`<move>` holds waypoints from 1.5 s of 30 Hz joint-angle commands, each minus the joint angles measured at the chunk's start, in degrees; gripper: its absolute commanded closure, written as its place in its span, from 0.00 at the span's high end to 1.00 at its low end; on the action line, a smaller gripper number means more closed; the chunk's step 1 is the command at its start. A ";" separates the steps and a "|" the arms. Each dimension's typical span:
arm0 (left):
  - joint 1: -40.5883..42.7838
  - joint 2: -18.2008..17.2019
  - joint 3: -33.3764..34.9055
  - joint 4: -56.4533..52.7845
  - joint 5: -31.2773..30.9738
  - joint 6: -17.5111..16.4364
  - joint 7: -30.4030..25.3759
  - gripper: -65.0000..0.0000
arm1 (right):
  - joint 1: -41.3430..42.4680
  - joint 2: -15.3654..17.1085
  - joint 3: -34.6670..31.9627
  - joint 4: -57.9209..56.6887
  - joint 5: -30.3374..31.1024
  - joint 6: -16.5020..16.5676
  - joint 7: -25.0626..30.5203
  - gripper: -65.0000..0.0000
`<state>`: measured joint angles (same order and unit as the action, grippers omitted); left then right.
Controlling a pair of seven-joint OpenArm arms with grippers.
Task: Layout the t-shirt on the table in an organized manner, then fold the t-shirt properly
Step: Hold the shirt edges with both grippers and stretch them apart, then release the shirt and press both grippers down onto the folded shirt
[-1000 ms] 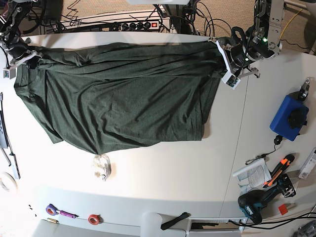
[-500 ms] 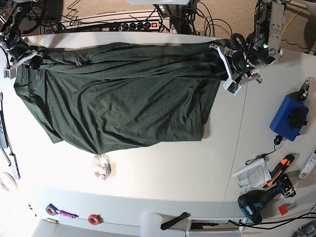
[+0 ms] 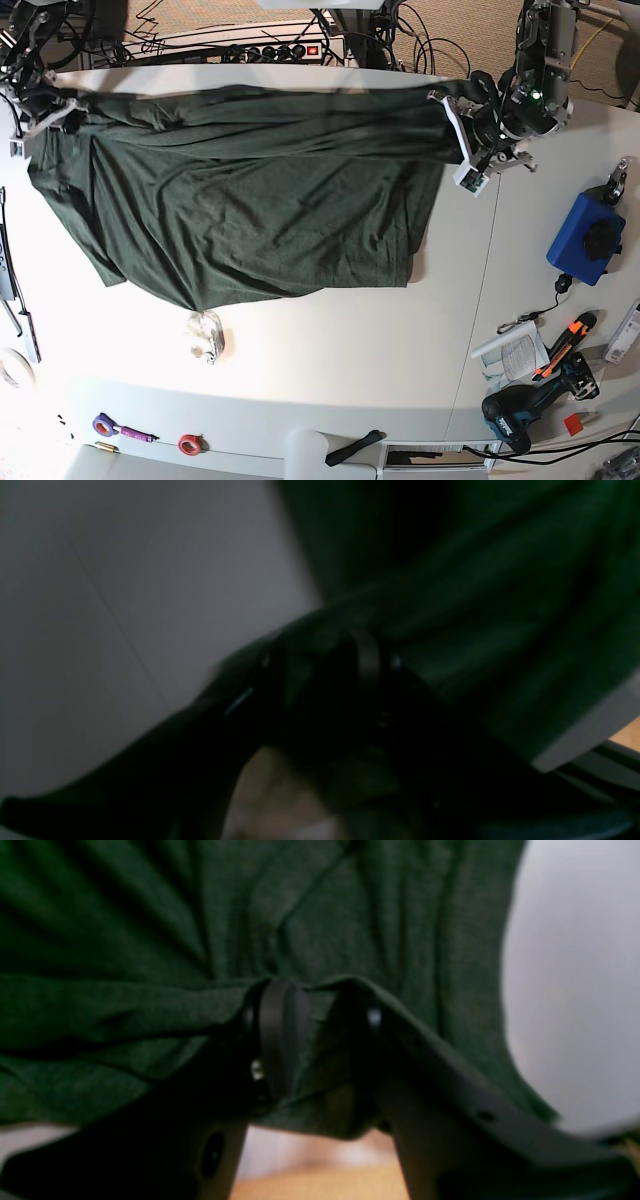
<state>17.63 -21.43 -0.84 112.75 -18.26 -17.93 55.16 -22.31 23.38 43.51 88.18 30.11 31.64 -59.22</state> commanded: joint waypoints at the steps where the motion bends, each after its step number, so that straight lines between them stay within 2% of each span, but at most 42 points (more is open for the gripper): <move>1: -0.33 -0.48 -0.22 2.45 -0.44 0.00 -1.11 0.32 | -0.37 1.22 1.51 1.99 -0.98 -0.20 -0.70 0.29; 8: -0.33 -0.48 -0.20 9.44 -0.44 0.00 -1.42 0.32 | -0.37 1.22 4.66 8.50 -0.96 -0.17 -0.02 0.29; 15: -0.50 -0.46 -0.20 9.99 -1.25 -0.02 -7.23 0.32 | 0.94 1.22 4.59 8.66 4.39 -0.13 5.49 0.29; 20: -2.25 -0.46 -0.04 9.88 -4.46 -0.04 -9.03 0.32 | 7.45 1.20 4.55 8.66 7.56 0.07 5.90 0.29; 25: -7.67 0.52 0.57 8.37 -6.95 -0.09 -9.79 0.32 | 16.04 0.24 3.45 8.63 10.60 0.17 6.38 0.29; 28: -12.46 2.84 2.97 4.26 -8.39 -0.37 -10.21 0.27 | 20.00 0.09 -1.55 8.57 10.16 0.15 6.34 0.29; 29: -14.27 3.98 4.15 2.14 -8.66 -1.40 -10.19 0.27 | 21.22 0.09 -4.11 8.57 9.14 0.13 6.40 0.29; 33: -21.33 8.57 9.75 -8.26 -8.59 -3.08 -10.19 0.27 | 25.27 0.07 -16.17 8.55 1.14 -0.22 8.83 0.29; 35: -24.85 10.75 12.96 -13.81 -8.59 -3.04 -10.19 0.27 | 26.91 0.09 -22.05 8.44 -4.09 -1.92 11.34 0.29; 38: -29.81 14.34 17.75 -21.14 -8.35 -3.08 -10.19 0.27 | 29.29 -0.11 -29.55 7.50 -10.99 -6.27 14.51 0.29; 41: -33.79 18.12 21.79 -26.97 -5.60 -3.08 -10.21 0.27 | 32.83 -0.85 -34.88 2.54 -15.02 -7.89 16.52 0.29; 44: -36.61 21.33 25.11 -32.11 -1.97 -3.06 -10.21 0.26 | 37.20 -2.43 -37.70 -6.19 -15.61 -7.91 18.78 0.29; 45: -37.35 22.10 26.12 -33.75 -0.55 -2.86 -10.27 0.24 | 38.84 -2.97 -38.23 -9.35 -15.61 -7.91 19.45 0.29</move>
<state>-18.46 0.30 25.47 78.06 -18.15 -20.82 45.98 14.90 19.51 5.04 77.45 14.13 24.03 -41.52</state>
